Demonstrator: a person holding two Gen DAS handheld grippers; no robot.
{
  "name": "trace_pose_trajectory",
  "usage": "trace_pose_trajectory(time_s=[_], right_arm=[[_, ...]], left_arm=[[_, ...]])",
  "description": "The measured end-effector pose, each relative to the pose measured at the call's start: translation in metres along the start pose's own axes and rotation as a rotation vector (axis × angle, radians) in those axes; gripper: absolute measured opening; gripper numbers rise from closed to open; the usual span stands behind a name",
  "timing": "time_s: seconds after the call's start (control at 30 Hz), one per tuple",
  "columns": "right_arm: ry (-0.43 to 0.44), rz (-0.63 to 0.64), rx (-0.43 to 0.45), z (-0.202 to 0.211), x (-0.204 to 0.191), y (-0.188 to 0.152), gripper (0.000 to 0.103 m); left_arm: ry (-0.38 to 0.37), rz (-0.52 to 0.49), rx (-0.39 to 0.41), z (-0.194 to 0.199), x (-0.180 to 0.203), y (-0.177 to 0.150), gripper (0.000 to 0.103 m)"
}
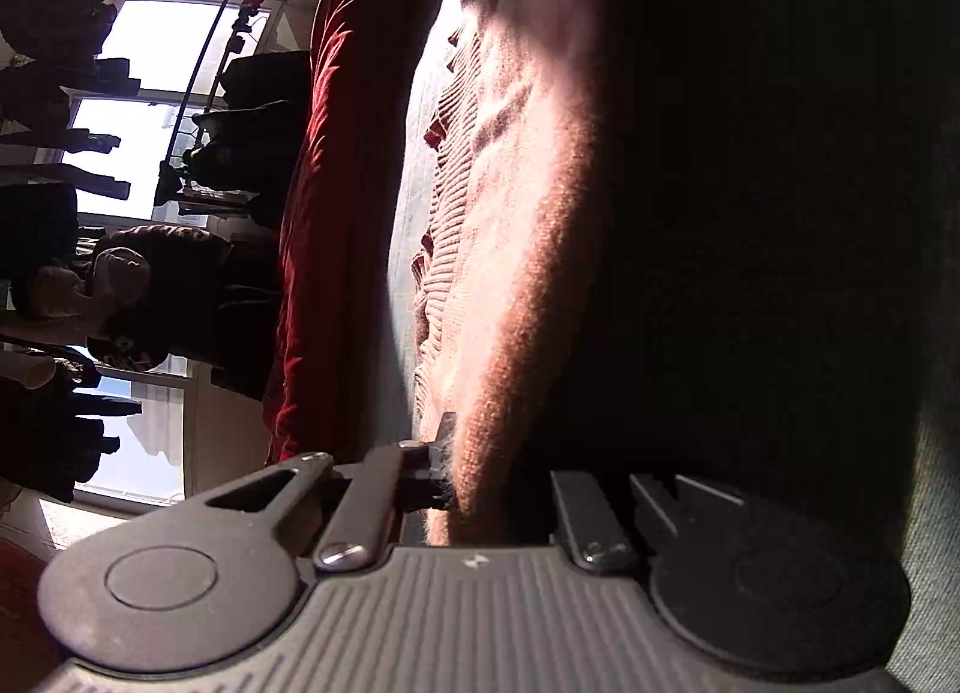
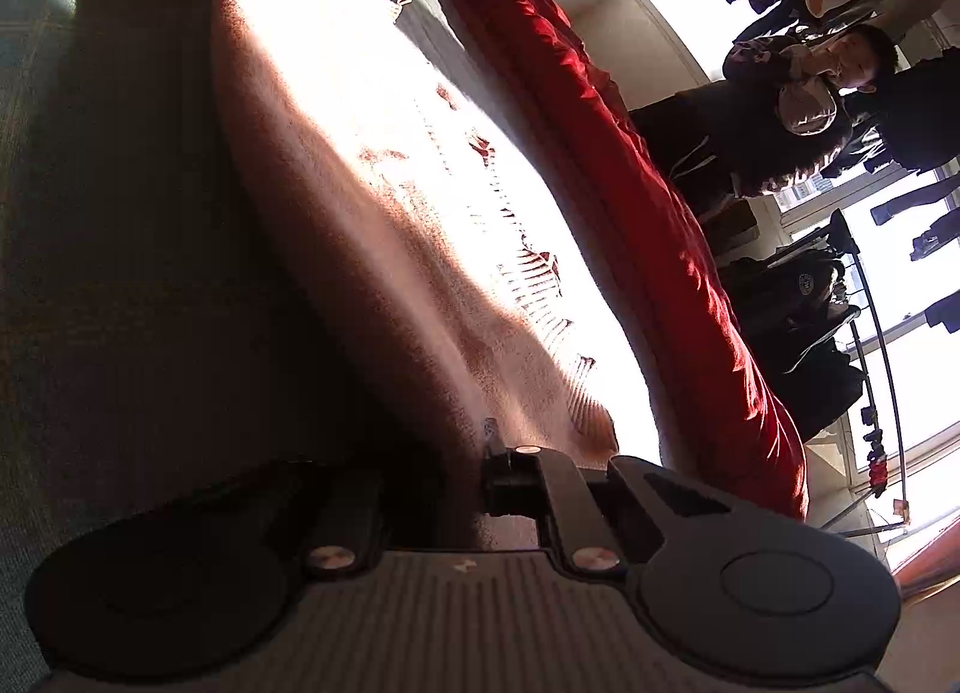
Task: Fold clothes
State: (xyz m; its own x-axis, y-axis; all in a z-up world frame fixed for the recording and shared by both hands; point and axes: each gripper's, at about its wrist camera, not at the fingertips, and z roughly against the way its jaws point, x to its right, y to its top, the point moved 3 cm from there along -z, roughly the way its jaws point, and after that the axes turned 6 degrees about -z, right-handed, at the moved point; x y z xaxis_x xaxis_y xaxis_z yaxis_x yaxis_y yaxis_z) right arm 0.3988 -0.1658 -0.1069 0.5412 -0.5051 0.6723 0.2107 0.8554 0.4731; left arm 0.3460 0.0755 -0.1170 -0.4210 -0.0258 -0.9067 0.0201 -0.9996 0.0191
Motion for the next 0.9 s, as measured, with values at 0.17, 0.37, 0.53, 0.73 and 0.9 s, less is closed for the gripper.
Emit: trace_pose_trajectory(time_s=[0.17, 0.37, 0.53, 0.73, 0.9], right_arm=[[0.02, -0.036, 0.002, 0.025, 0.012, 0.006, 0.011], [0.101, -0.025, -0.027, 0.087, -0.004, -0.005, 0.011], [0.174, -0.046, -0.054, 0.141, -0.02, -0.021, 0.011], [0.233, -0.071, -0.091, 0.173, -0.048, -0.044, 0.011], [0.274, -0.097, -0.128, 0.184, -0.07, -0.062, 0.012]], left_arm=[[-0.019, -0.015, 0.015, 0.045, 0.0, 0.003, 0.007], [-0.051, -0.045, 0.035, 0.107, 0.009, 0.007, 0.008], [-0.088, -0.074, 0.052, 0.165, 0.034, 0.009, 0.008], [-0.125, -0.07, 0.053, 0.197, 0.061, 0.011, 0.008], [-0.169, -0.046, 0.034, 0.198, 0.08, 0.013, 0.01]])
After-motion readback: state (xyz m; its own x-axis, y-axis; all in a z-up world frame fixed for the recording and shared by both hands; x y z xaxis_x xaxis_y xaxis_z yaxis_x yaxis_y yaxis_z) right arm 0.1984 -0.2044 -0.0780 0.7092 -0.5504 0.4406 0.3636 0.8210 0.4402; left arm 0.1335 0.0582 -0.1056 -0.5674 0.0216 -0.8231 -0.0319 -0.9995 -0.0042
